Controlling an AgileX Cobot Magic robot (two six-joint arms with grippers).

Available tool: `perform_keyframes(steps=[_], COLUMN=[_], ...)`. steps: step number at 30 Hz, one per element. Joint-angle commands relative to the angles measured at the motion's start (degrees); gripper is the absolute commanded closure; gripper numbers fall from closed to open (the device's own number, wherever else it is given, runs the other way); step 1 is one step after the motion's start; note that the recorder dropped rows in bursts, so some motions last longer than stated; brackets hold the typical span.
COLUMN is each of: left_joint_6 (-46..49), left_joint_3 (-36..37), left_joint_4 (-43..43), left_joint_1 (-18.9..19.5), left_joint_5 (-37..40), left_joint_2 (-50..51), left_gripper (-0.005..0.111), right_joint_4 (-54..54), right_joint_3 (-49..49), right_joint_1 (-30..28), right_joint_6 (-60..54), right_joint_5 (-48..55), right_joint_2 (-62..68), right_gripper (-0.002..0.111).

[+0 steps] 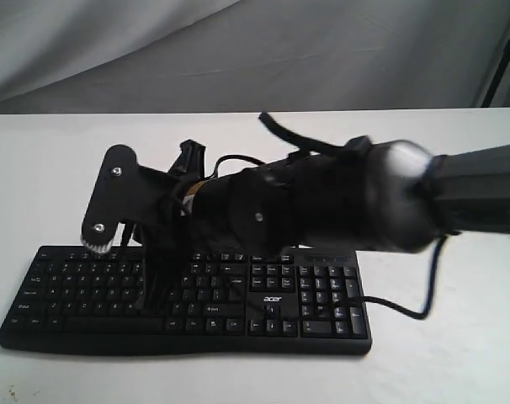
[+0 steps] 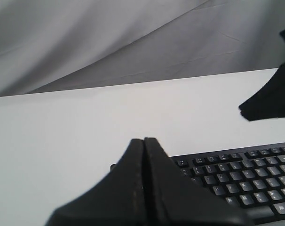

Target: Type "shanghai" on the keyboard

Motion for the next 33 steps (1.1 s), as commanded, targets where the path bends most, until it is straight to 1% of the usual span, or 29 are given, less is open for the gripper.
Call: perform_keyframes(steps=[1, 2, 3, 4, 7, 12, 16, 19, 22, 26, 28, 32, 33], left_joint_6=[-0.16, -0.16, -0.16, -0.16, -0.16, -0.16, -0.16, -0.16, -0.16, -0.16, -0.16, -0.16, -0.16], left_joint_3=[0.25, 0.25, 0.25, 0.25, 0.25, 0.25, 0.25, 0.25, 0.25, 0.25, 0.25, 0.25, 0.25], left_joint_4=[0.04, 0.04, 0.04, 0.04, 0.04, 0.04, 0.04, 0.04, 0.04, 0.04, 0.04, 0.04, 0.04], left_joint_1=[-0.23, -0.23, -0.23, -0.23, -0.23, -0.23, -0.23, -0.23, -0.23, -0.23, -0.23, -0.23, -0.23], left_joint_5=[-0.28, -0.28, -0.28, -0.28, -0.28, -0.28, -0.28, -0.28, -0.28, -0.28, -0.28, -0.28, -0.28], left_joint_2=[-0.20, -0.20, -0.20, -0.20, -0.20, -0.20, -0.20, -0.20, -0.20, -0.20, -0.20, -0.20, -0.20], left_gripper=[0.107, 0.107, 0.107, 0.107, 0.107, 0.107, 0.107, 0.107, 0.107, 0.107, 0.107, 0.107, 0.107], right_joint_4=[-1.33, 0.09, 0.09, 0.09, 0.24, 1.66, 1.66, 1.66, 1.66, 1.66, 1.66, 5.84, 7.78], right_joint_3=[9.94, 13.68, 14.92, 17.43, 20.61, 22.06, 22.14, 23.06, 26.37, 32.32, 35.07, 40.91, 43.21], right_joint_1=[-0.02, -0.02, -0.02, -0.02, -0.02, -0.02, 0.21, 0.54, 0.55, 0.30, -1.64, -8.79, -12.82], right_joint_6=[2.82, 6.21, 7.57, 7.87, 7.87, 7.87, 7.87, 7.87, 7.87, 7.87, 7.87, 7.87, 7.87], right_joint_5=[-0.88, -1.13, -1.13, -1.57, -1.57, -3.57, -2.36, -1.62, -1.95, -8.75, -9.51, -8.84, -6.24], right_joint_2=[-10.73, -14.54, -15.76, -17.96, -20.08, -20.35, -20.50, -22.92, -29.06, -38.29, -43.67, -54.37, -59.38], right_gripper=[0.108, 0.108, 0.108, 0.108, 0.108, 0.108, 0.108, 0.108, 0.108, 0.108, 0.108, 0.108, 0.108])
